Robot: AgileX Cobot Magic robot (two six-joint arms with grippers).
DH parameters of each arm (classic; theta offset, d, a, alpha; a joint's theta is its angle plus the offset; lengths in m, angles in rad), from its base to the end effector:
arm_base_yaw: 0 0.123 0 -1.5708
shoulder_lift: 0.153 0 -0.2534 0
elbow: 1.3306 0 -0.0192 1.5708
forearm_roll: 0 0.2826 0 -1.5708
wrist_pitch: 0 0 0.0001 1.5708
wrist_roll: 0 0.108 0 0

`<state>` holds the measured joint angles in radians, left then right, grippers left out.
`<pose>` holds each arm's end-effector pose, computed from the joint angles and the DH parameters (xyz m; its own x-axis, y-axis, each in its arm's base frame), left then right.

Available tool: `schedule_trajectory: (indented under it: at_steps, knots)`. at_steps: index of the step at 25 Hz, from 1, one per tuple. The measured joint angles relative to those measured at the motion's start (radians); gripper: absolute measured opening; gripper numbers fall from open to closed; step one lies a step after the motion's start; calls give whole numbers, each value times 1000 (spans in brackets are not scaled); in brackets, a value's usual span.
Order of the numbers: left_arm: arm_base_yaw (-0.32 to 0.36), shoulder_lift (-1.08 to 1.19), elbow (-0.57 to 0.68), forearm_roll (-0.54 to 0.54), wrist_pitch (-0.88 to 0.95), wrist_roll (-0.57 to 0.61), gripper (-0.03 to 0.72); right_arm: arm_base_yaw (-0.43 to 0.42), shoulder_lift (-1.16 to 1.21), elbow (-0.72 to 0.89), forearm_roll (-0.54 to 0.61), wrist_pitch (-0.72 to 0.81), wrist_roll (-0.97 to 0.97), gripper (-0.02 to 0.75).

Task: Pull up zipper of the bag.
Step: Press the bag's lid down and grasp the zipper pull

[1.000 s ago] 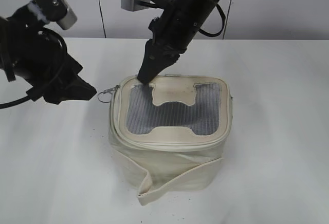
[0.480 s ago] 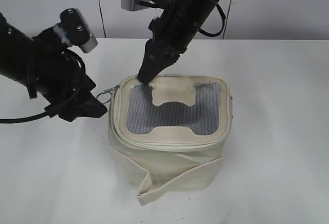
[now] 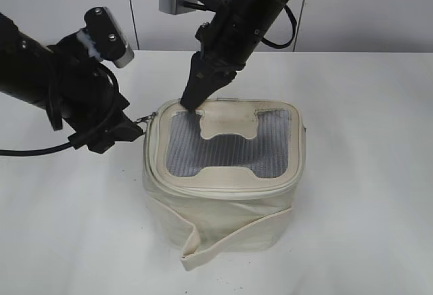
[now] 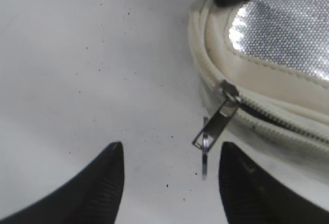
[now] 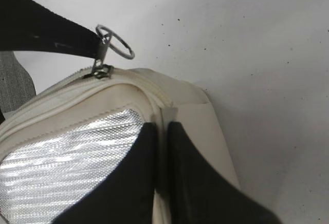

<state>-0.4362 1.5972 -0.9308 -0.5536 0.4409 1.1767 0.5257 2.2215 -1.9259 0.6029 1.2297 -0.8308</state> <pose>0.3092 -0.1709 0.1474 -0.2570 0.7849 -0.5638 0.8746 0.4370 0.2098 0.3869 0.2912 0.1697 -0.4049 -0.7903 -0.4600 -0.9059 0.2785 0.3190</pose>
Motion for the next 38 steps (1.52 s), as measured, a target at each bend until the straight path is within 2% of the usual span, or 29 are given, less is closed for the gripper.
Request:
schedule_trajectory:
  at_steps: [5, 13, 22, 38]
  knots:
    - [-2, 1, 0, -3, 2, 0, 349, 0, 0, 0, 0, 0, 0, 39]
    - [-4, 1, 0, -37, 53, 0, 12, 0, 0, 0, 0, 0, 0, 39]
    - [-4, -8, 0, -37, 164, -16, -3, 0, 0, 0, 0, 0, 1, 39]
    - [-4, -95, -2, -37, 388, -227, -3, 0, 0, 0, -8, 1, 35, 39]
